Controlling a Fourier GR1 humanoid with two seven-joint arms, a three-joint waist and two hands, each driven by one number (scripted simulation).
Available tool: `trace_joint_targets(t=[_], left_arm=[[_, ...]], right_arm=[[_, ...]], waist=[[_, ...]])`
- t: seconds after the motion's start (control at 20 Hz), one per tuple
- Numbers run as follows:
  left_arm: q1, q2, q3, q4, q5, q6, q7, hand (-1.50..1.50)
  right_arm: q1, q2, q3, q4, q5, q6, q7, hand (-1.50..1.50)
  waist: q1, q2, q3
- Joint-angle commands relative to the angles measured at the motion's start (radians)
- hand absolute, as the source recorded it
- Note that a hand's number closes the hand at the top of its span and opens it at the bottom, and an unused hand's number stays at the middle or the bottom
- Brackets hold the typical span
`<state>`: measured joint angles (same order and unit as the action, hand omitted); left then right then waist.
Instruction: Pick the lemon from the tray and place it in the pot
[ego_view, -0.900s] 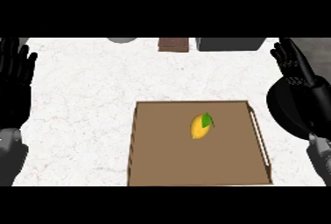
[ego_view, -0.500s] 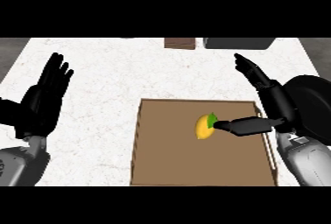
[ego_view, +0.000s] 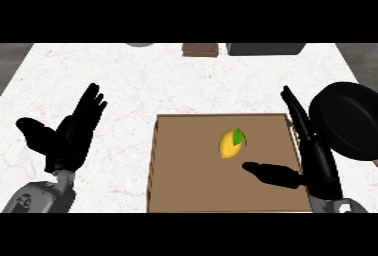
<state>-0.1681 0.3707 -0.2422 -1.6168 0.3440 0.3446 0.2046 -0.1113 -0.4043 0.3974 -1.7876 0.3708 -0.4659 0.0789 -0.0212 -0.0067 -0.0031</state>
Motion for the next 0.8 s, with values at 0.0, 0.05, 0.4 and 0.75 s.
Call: trace_joint_targets(t=[0.0, 0.05, 0.4, 0.75], left_arm=[[0.050, 0.001, 0.002, -0.049, 0.001, 0.003, 0.004, 0.00], [0.019, -0.009, -0.008, 0.004, -0.011, -0.005, -0.003, 0.00], [0.024, 0.001, -0.011, -0.035, -0.021, -0.009, 0.041, 0.00], [-0.013, -0.038, -0.012, -0.019, -0.031, -0.024, 0.035, 0.00]], right_arm=[[0.108, -0.116, 0.040, -0.181, 0.165, 0.041, 0.217, -1.50], [0.079, -0.130, 0.048, -0.208, 0.212, 0.077, 0.299, -1.50], [-0.022, -0.263, 0.038, -0.438, 0.148, 0.470, 0.705, -1.50], [-0.308, -0.133, 0.016, -0.352, -0.026, 0.699, 1.076, -1.50]], waist=[[-0.008, -0.009, -0.001], [-0.014, -0.005, -0.002], [0.010, 0.000, -0.001], [0.033, 0.008, 0.001]])
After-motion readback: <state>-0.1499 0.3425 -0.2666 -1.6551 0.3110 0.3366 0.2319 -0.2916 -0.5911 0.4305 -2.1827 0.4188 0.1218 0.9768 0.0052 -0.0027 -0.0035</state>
